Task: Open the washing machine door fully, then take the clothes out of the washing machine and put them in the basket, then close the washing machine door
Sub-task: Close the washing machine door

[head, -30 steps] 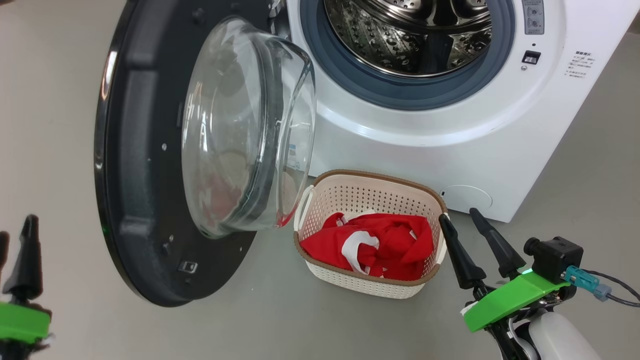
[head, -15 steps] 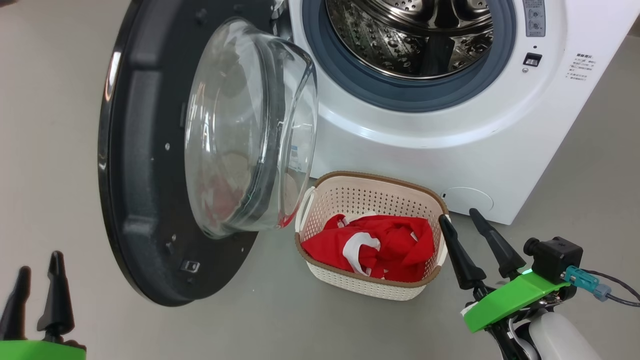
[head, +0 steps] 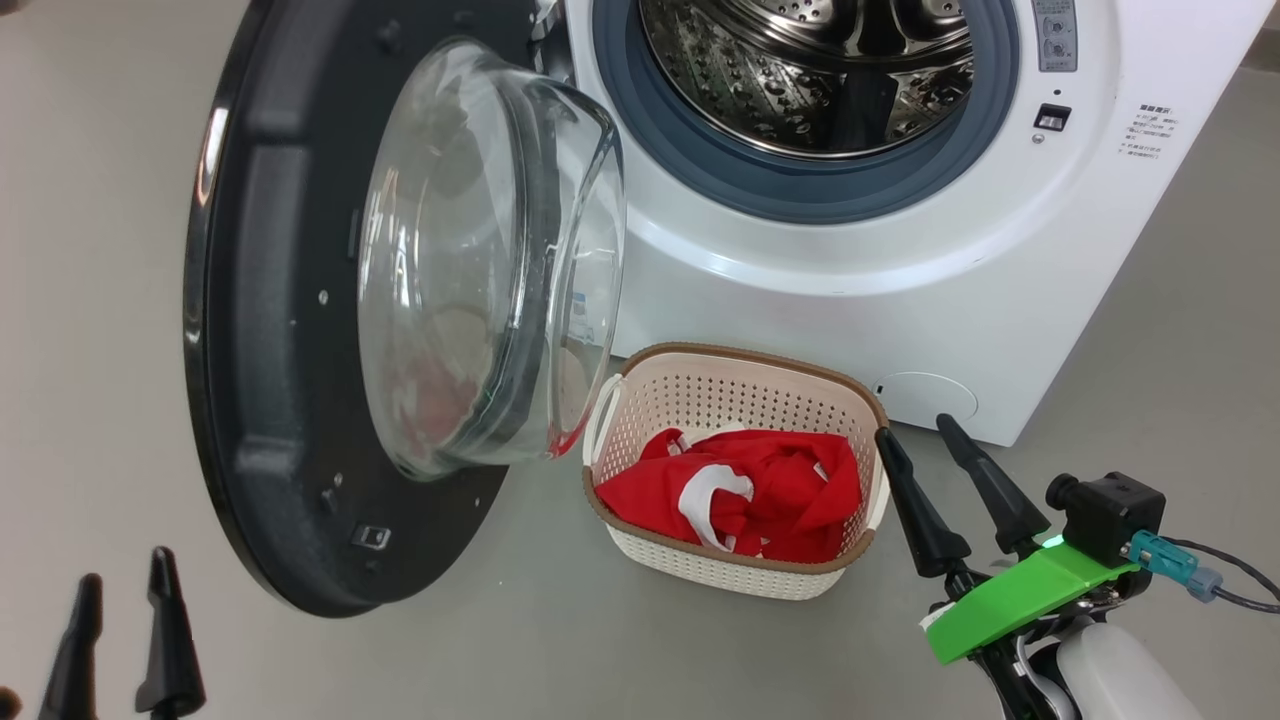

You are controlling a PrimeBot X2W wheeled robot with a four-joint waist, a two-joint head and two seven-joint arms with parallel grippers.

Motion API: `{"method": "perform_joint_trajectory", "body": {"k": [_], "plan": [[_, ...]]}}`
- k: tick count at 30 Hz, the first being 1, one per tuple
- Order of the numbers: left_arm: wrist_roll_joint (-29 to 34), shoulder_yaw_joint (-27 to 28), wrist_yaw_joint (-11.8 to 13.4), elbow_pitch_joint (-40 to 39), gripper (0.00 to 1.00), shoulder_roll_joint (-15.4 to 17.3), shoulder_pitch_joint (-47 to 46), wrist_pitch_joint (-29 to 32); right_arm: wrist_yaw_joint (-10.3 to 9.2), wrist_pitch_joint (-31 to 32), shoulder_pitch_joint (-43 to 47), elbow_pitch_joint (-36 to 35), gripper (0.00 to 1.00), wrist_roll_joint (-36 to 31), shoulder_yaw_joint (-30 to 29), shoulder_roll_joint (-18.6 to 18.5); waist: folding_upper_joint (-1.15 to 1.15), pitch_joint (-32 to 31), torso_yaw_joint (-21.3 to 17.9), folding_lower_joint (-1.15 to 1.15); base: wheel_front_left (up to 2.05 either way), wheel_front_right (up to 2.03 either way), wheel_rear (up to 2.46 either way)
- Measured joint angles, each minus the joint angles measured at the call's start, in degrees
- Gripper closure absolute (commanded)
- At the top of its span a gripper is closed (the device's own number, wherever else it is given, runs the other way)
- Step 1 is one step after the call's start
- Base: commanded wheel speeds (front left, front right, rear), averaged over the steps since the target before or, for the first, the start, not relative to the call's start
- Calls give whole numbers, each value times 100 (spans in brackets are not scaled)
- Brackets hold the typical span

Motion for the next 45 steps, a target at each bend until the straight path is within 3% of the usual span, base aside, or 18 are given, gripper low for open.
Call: {"method": "perform_joint_trajectory", "body": {"k": [45], "plan": [[175,-299,99,55,0,-31,-91,-79,0,0,0,-25,0,0,53,-4,0,-58,95,0,0,0,0]]}}
